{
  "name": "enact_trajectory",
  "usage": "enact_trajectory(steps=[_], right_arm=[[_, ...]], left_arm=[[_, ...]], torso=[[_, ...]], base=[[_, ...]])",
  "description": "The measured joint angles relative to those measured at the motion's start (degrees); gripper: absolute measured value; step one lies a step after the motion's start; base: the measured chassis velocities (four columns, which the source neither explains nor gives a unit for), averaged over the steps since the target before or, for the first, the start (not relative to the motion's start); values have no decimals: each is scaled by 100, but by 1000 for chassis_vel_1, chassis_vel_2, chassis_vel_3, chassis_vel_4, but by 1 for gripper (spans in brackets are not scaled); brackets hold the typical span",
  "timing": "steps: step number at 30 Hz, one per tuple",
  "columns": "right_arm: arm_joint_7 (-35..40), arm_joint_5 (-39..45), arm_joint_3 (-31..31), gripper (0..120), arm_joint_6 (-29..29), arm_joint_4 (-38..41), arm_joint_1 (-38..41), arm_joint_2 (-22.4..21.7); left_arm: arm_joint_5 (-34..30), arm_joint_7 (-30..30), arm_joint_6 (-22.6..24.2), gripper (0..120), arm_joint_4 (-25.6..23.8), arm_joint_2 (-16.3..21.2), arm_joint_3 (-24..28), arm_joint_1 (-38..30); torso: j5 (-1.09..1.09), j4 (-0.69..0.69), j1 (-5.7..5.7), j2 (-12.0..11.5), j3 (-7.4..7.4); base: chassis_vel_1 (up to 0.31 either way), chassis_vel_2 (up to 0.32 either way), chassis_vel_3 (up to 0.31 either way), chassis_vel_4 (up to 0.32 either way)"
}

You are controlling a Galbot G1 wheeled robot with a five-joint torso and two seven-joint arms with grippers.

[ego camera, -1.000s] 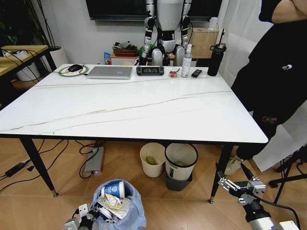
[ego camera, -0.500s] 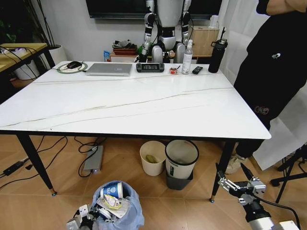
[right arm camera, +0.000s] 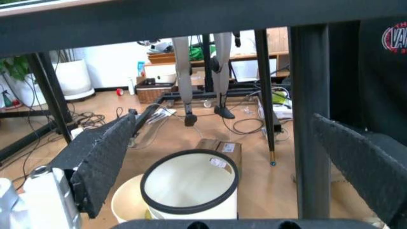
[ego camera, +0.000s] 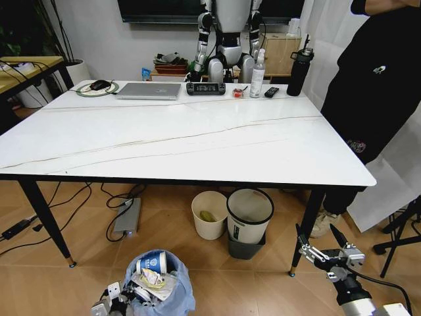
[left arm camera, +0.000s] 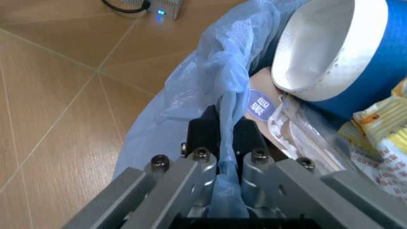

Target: Pick up the trash bin and place the trash from the table into it.

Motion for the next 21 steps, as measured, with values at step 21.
enact_trajectory(steps=[21], right_arm=[[0,0,0,100,0,0,0,0]], left_arm=[[60,6,-337,0,472,0,-61,-204]], torso=[[0,0,-64,-189,-127]], base=[[0,0,0,0]])
